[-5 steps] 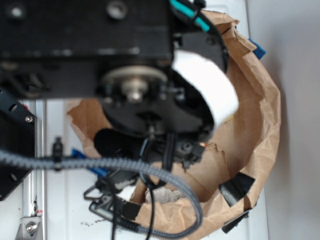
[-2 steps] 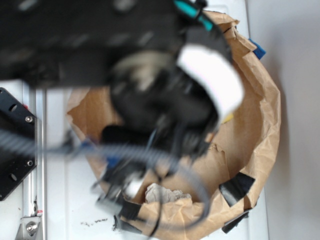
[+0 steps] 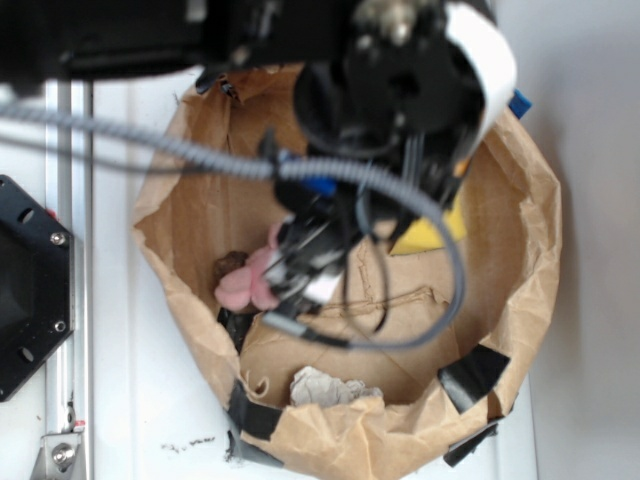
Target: Grab the white paper.
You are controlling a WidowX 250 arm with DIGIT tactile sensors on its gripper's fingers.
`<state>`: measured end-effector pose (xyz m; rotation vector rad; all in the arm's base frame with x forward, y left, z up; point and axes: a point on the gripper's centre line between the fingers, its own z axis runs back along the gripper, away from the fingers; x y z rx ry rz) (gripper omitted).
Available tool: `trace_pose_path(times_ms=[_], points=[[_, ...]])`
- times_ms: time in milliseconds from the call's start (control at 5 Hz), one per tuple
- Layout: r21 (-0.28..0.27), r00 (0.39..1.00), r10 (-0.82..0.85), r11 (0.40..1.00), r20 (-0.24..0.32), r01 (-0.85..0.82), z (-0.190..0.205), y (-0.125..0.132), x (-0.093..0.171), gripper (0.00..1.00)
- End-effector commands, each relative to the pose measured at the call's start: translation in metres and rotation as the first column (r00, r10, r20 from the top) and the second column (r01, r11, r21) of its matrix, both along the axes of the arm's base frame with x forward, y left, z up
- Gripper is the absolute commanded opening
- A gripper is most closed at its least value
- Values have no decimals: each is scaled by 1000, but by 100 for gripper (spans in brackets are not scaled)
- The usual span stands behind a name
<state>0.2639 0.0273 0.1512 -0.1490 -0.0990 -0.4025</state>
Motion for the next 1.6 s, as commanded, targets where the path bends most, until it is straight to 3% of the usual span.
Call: trace_pose_path(times_ms=[0, 200, 400, 800, 1400], points=[[45, 993, -116, 992, 28, 115, -16, 7, 22, 100], [63, 971, -235, 971, 34, 233, -29, 0, 24, 100], [45, 928, -367, 930, 68, 365, -31, -8, 25, 100], [128, 777, -608, 794, 161, 595, -43, -17, 15, 100], [128, 777, -608, 794, 161, 595, -43, -17, 15, 100]])
